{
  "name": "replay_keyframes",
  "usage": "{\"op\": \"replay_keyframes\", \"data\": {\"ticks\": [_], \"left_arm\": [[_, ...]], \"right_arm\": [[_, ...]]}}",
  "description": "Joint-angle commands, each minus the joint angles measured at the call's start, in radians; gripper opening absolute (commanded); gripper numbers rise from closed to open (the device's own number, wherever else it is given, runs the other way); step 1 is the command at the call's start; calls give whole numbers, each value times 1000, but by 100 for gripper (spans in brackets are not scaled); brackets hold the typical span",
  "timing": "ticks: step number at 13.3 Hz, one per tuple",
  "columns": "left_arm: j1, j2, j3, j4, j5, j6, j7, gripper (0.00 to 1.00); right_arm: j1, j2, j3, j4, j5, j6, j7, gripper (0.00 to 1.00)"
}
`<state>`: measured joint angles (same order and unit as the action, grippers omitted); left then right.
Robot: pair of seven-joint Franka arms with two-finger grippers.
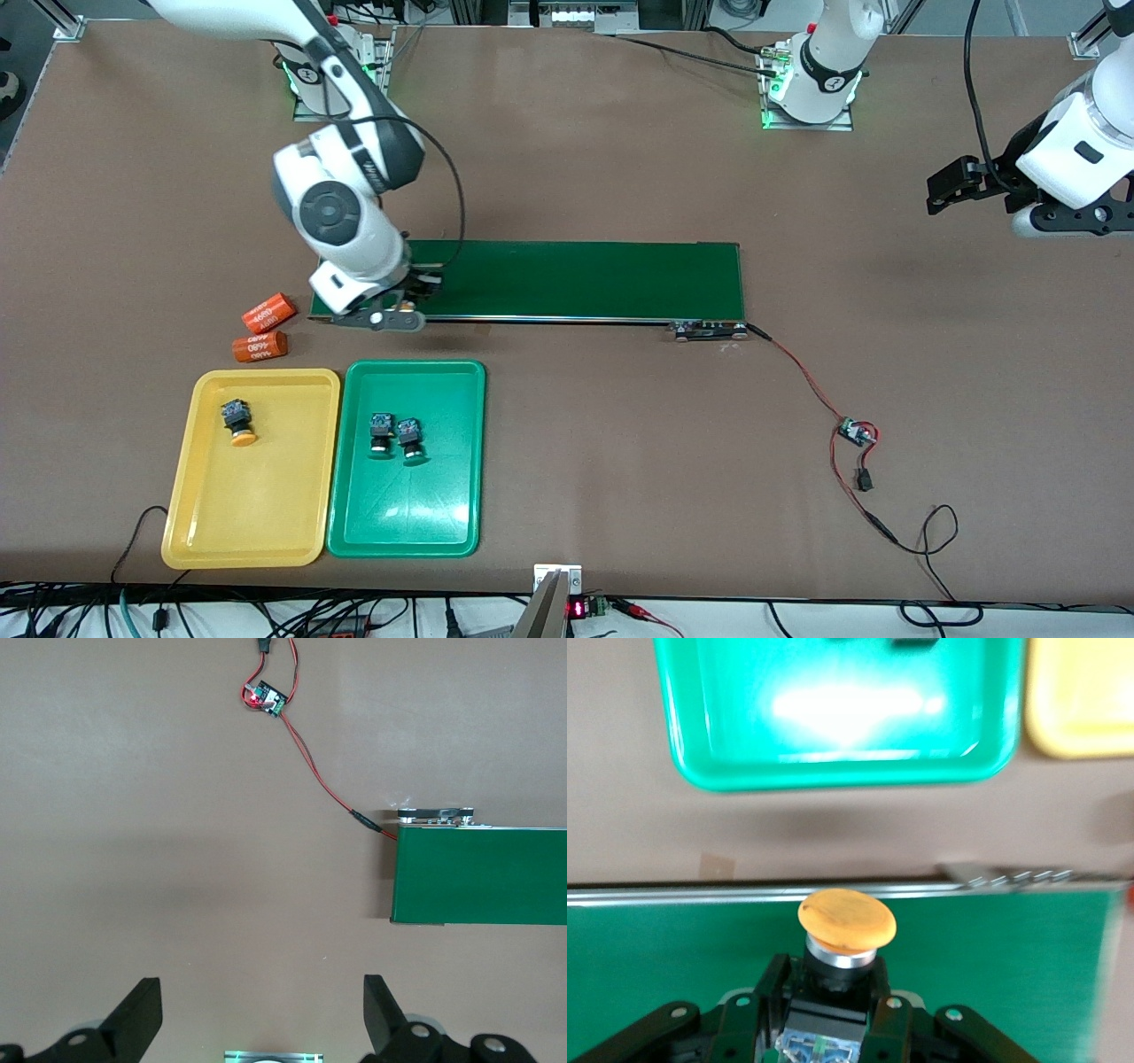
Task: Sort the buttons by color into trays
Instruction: 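Carry the yellow button into the yellow tray and open the right gripper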
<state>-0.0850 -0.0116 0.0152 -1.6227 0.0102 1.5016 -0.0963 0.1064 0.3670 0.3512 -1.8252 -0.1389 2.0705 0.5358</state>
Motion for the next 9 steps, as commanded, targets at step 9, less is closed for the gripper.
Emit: {"op": "replay_keyframes", "data": {"ticks": [9], "left_arm": [[-1,-2,0,18,17,-23,-7,100]], "right_arm": [[-155,196,-102,326,-2,-64,-399,19]]}}
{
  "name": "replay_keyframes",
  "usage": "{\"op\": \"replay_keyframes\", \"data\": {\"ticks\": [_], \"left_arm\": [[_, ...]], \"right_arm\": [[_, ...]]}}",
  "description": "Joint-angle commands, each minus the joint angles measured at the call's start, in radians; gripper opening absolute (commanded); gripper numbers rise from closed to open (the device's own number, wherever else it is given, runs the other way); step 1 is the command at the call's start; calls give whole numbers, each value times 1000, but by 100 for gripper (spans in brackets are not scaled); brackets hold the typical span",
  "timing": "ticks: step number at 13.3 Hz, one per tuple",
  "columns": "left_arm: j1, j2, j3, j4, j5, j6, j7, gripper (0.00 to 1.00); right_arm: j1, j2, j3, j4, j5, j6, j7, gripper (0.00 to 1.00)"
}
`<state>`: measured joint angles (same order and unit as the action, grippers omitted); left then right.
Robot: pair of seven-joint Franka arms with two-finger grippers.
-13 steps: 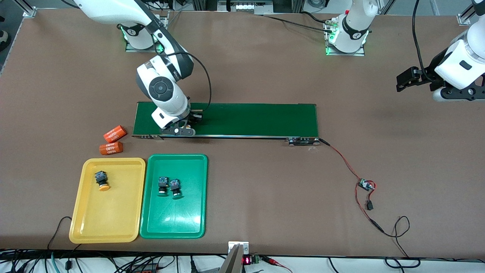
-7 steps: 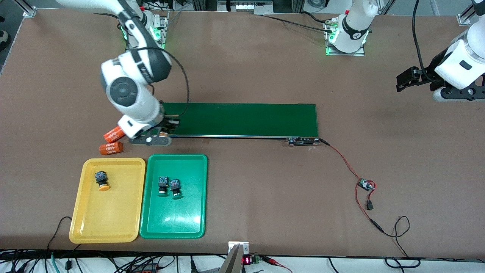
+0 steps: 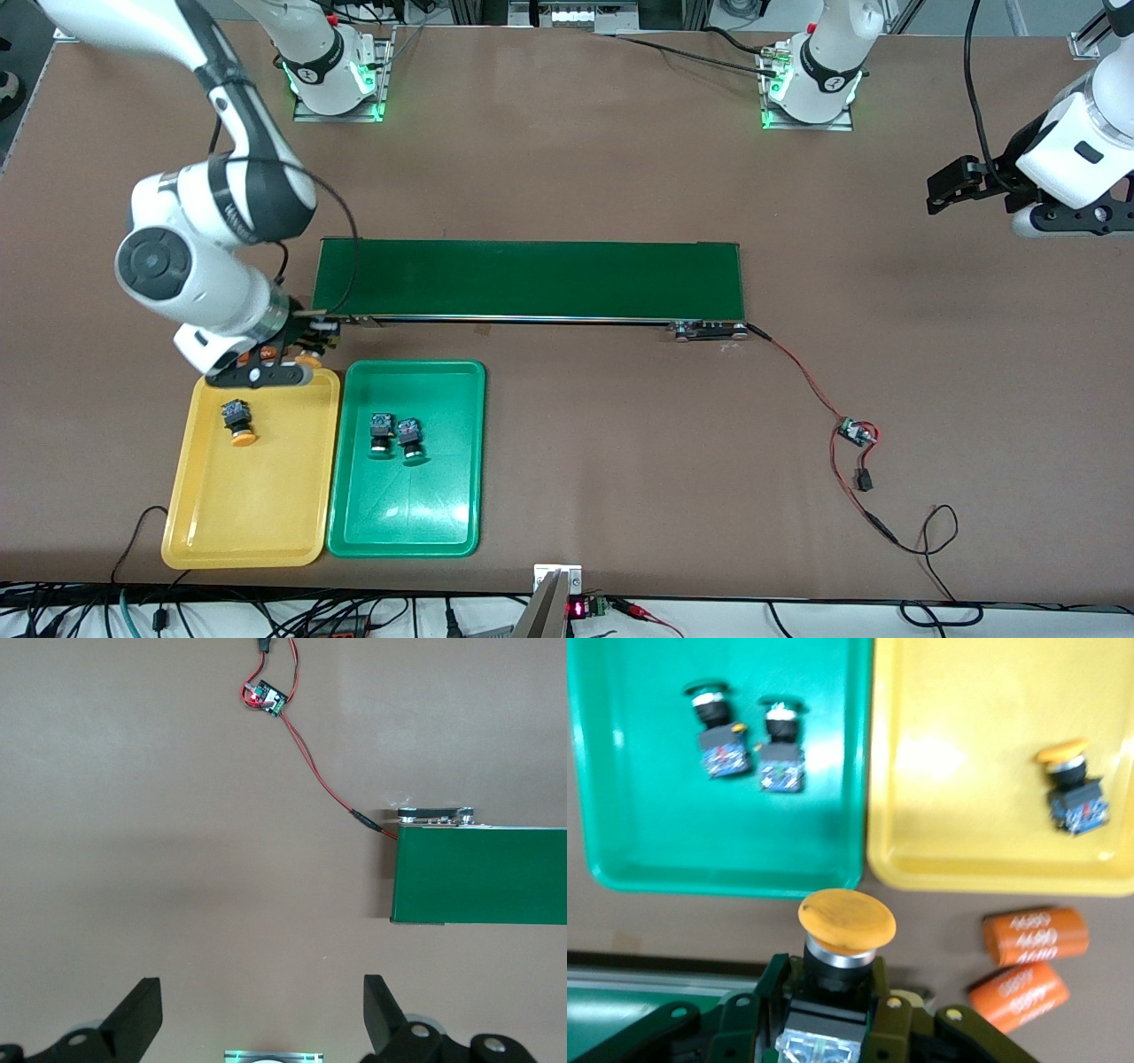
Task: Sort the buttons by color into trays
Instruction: 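Carry the yellow button into the yellow tray and open the right gripper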
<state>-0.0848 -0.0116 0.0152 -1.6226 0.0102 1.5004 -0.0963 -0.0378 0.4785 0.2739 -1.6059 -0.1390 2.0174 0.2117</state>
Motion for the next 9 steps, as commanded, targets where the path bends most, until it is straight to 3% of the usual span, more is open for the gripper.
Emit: {"op": "replay_keyframes", "data": {"ticks": [1,9], "left_arm": [[-1,-2,0,18,17,-22,-7,100],[-1,-2,0,18,16,-31,-7,100]], "right_arm": [[-14,118,-45,145,-2,-8,-115,19],[-70,288,-94,176,-10,185,-233,20]]}}
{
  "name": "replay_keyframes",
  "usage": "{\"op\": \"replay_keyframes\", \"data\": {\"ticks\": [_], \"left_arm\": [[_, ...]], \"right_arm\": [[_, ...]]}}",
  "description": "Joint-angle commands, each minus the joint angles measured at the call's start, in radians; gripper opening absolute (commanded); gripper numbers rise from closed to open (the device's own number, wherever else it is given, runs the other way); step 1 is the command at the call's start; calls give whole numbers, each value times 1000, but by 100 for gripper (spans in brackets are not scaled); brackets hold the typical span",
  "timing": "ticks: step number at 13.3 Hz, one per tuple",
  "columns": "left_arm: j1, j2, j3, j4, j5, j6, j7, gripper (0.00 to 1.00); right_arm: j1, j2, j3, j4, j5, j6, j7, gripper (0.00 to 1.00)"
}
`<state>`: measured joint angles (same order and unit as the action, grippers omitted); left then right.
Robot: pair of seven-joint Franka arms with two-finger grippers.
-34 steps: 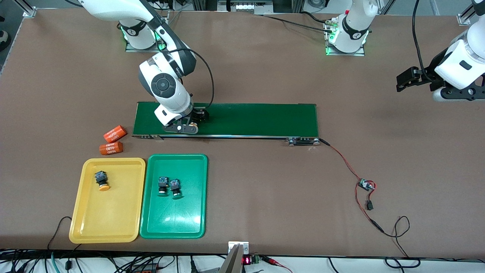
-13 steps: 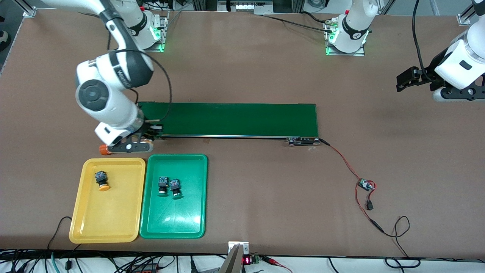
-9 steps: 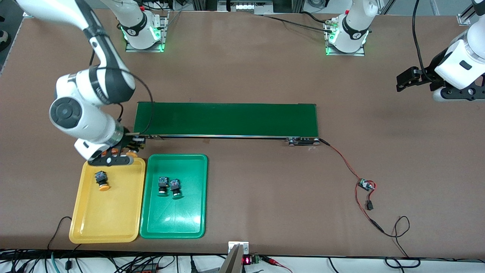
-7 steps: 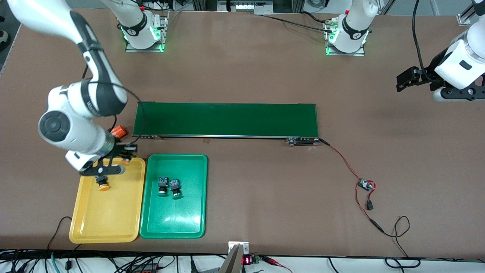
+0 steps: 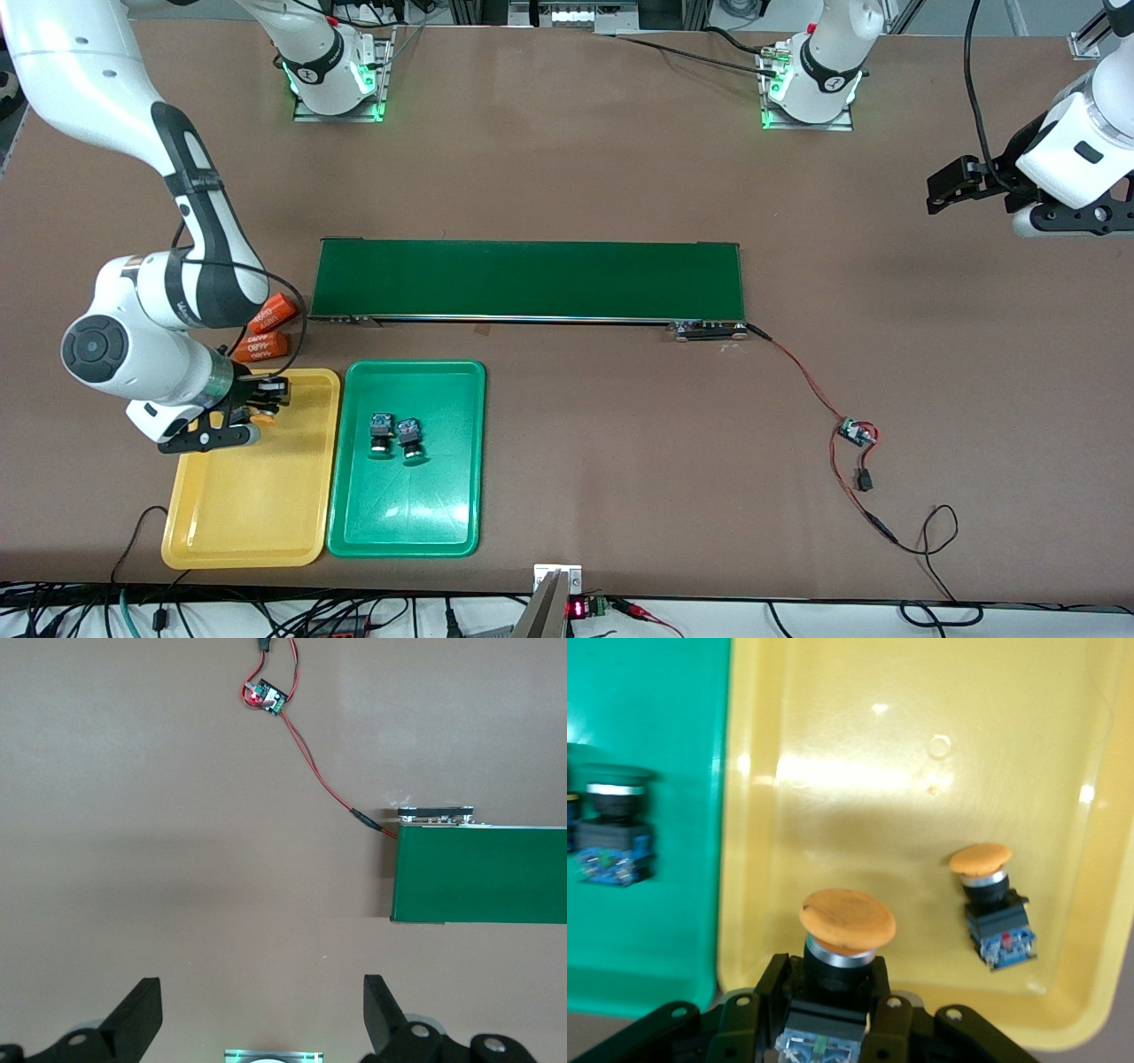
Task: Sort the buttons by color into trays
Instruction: 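Carry the yellow button into the yellow tray and open the right gripper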
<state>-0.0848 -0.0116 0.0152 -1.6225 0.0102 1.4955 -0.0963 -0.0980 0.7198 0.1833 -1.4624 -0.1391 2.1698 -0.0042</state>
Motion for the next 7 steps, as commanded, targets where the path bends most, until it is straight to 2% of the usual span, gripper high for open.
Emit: {"op": "replay_keyframes", "data": {"ticks": [1,3,4,5,6,7], "left_arm": [[-1,-2,-4,18,16,-26,-8,100],[-1,-2,2,18,17,-24,-5,100],[0,-2,3,18,17,-26,0,100],[3,-2,2,18,17,-27,-5,100],[2,-2,2,19,17,-27,-3,100],[2,-2,2,18,17,-27,-3,100]], "right_arm": [[-8,61,-17,31,-26,54,-17,21],[-8,85,-31,28,-36,100,-17,24],[-8,87,-31,27,-36,107,-16,32],[-8,89,-31,27,-31,107,-16,55],[-6,89,-31,25,-30,111,-11,63],[-6,93,-31,25,-30,114,-7,85]]}}
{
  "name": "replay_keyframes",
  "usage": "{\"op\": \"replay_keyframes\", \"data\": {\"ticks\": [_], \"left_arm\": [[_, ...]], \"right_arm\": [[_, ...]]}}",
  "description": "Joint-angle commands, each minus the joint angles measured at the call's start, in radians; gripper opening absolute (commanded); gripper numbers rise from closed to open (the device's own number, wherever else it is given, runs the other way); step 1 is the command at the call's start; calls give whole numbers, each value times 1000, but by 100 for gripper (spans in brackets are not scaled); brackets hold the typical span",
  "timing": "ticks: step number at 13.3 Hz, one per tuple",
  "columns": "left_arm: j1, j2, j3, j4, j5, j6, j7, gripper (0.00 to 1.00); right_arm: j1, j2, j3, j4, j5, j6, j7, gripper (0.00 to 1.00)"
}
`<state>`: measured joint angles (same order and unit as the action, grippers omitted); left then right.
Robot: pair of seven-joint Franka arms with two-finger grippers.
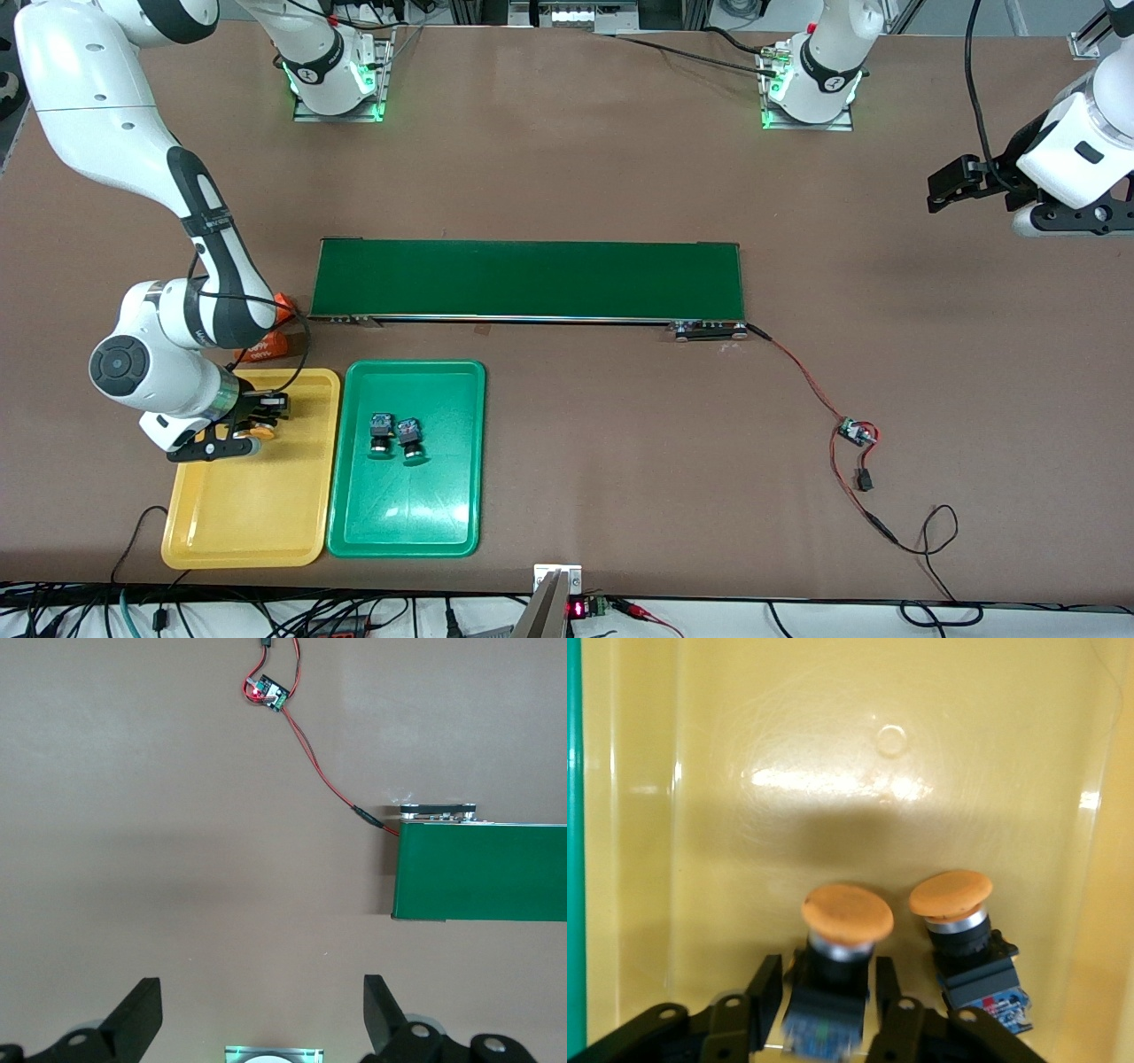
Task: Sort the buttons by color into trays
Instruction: 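Carry the yellow button into the yellow tray and open the right gripper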
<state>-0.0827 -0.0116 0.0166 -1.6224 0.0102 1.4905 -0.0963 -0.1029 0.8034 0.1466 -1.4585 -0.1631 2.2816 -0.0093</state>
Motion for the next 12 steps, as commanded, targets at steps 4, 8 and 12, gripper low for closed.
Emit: {"op": "replay_keyframes", "data": {"ticks": [4,8,12], "left_arm": [[0,2,-9,30,19,-21,-3,100],[-3,8,-9,32,10,-1,-7,100],[0,12,-4,33,8,5,0,100]], "right_arm": [[0,-1,5,21,0,1,-3,100],[2,-94,8,20,7,-89,-6,100],[6,-261,4,21,54,-288,-9,100]]}}
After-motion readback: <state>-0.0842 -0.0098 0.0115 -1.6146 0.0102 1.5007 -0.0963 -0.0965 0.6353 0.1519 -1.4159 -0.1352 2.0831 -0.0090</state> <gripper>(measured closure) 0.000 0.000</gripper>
